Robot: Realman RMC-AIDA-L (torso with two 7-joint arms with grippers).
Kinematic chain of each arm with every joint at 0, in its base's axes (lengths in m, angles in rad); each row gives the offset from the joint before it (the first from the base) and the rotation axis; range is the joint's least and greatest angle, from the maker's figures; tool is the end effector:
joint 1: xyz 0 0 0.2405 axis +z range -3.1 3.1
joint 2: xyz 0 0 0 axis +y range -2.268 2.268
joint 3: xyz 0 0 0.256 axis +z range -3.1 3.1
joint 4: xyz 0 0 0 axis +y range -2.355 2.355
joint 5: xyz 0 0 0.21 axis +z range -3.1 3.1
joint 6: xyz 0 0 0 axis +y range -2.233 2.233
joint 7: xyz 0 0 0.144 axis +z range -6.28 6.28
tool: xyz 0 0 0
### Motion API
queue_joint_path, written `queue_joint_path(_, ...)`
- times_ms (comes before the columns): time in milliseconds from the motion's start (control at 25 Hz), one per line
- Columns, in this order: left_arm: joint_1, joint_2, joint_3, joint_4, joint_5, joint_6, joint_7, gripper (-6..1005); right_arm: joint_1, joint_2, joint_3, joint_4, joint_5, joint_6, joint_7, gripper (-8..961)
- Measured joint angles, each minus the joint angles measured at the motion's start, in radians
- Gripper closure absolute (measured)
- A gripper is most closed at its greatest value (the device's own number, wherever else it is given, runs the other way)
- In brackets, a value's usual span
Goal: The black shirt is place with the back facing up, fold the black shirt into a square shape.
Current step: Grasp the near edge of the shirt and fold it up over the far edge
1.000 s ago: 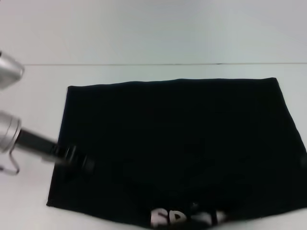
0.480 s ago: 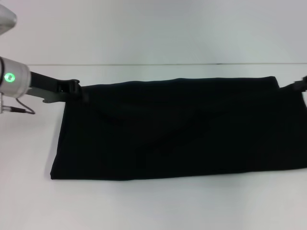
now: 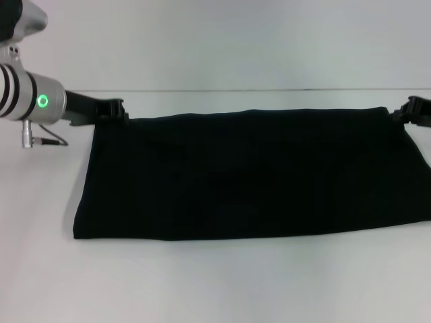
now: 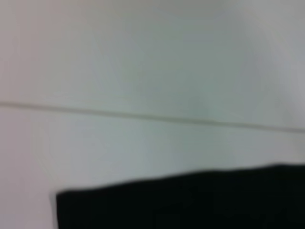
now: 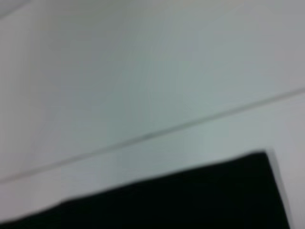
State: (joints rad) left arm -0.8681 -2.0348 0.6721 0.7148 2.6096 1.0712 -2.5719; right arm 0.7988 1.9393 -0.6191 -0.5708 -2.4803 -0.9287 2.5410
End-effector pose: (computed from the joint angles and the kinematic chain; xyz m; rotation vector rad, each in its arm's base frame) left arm -0.2361 0.4534 0.0344 -2.0394 -1.4988 -0.2091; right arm 0.2915 0.4516 0.0659 -1.8123 1.5986 0.3475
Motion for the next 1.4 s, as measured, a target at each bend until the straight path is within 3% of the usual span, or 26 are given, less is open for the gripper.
queue_joint_path(360,-0.066,0.000,0.015,-0.056,0.002,-0.157,-0.045,993,0.037,0.001,-0.015,0.027,0.005,0.156,0.029,914)
queue_joint_path(720,-0.065,-0.005,0.035,-0.109,0.007,-0.273,-0.047,993,0.064,0.015,-0.080,0.122,0.000,0.334,0.024,915)
queue_joint_path(1120,-0.049,-0.007,0.026,-0.102,0.009,-0.311,-0.058,994,0.094,0.027,-0.088,0.143,0.000,0.394,0.020,916)
queue_joint_path(1400,-0.048,-0.009,0.033,-0.101,0.006,-0.314,-0.040,930,0.097,0.029,-0.102,0.167,0.000,0.412,0.018,914)
